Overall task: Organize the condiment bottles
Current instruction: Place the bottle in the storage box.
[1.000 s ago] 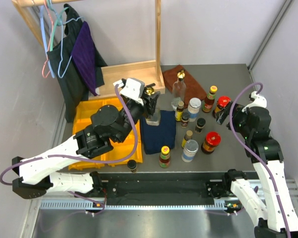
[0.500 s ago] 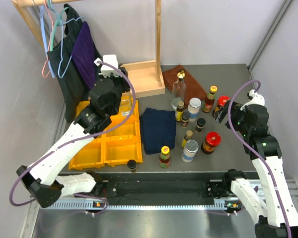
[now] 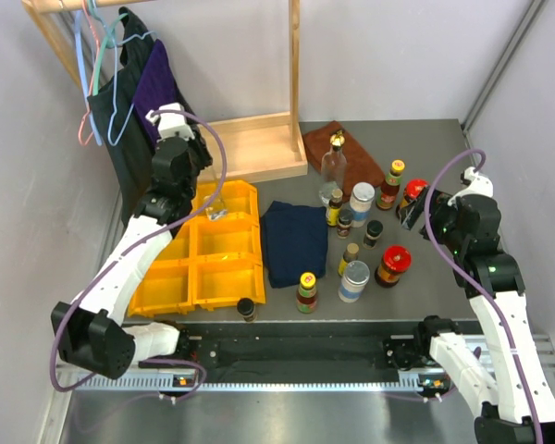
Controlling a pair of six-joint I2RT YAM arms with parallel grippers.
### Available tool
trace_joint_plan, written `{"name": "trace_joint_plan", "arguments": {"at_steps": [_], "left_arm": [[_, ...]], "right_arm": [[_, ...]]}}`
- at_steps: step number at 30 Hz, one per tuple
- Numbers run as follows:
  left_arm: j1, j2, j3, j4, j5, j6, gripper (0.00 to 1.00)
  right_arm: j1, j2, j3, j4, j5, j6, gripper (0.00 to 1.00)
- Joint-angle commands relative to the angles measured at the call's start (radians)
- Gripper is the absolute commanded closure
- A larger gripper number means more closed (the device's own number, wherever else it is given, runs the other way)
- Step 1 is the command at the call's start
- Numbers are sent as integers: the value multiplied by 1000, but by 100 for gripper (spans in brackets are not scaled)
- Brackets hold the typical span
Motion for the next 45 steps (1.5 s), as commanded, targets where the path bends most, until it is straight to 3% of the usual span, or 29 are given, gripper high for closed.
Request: {"name": "trace_joint_plan", "arguments": {"at_steps": [1,13,19,30,31,32,35,36,39,45], "left_arm": [[42,-26,-38,234,85,6,100],[53,20,-101,370,181,124,100],[54,5,-245,487,209,176,100],[57,-66,-402,565,168,127,100],[57,-70,-408,559,160,124,93],[57,-78,-408,550,152,119,69],[57,-104,-416,544,135,110,41],[59,-116,-416,533,125,109,23],[57,-150,-408,501,96,112,2],[59,-216,-334,374,94,113,1]], "right_arm": [[8,1,19,31,8,-12,1],[8,15,13,40,11,-11,1],[8,27,7,52,-1,-4,1],[8,28,2,58,-17,2,1],[9,27,2,58,-18,2,1],[9,25,1,58,-20,3,1],[9,24,1,58,-23,6,1],[9,22,-1,55,-23,9,1],[9,16,-2,54,-23,12,1],[8,12,8,34,-41,15,1]]}}
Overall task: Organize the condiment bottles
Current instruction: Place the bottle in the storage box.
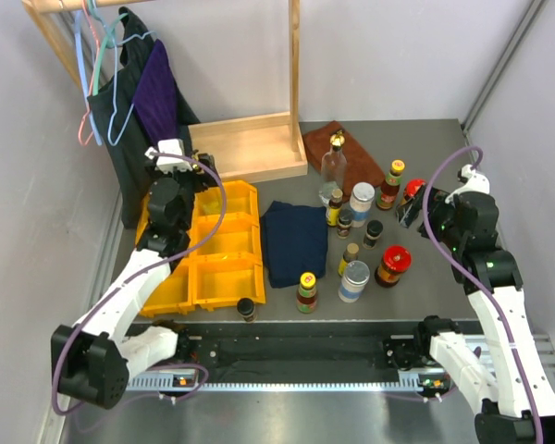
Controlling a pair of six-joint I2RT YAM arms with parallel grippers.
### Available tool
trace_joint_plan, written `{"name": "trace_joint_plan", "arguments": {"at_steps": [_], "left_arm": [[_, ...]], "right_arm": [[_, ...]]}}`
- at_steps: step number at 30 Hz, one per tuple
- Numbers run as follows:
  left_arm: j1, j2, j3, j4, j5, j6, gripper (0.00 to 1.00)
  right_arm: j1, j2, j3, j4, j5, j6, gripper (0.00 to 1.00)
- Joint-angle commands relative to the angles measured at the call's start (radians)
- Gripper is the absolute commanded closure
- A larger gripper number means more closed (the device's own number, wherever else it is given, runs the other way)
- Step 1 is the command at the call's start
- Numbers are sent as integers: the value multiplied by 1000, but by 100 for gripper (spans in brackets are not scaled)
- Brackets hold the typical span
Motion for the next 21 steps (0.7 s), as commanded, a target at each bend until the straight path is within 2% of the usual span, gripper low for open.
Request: {"name": "trace_joint_plan", "arguments": {"at_steps": [1,12,16,21], "left_arm": [[3,-61,98,-108,-23,-4,1],[3,-191,242,-570,-50,-102,1],[5,-275,209,-647,-18,-115,1],[3,-380,164,-753,-20,-132,1]], "right_arm": [[8,-15,13,8,-13,11,1],[8,-42,72,-34,-38,-33,1],[8,-48,82,54,-169,-38,1],[16,73,144,169,-312,-15,1]]}}
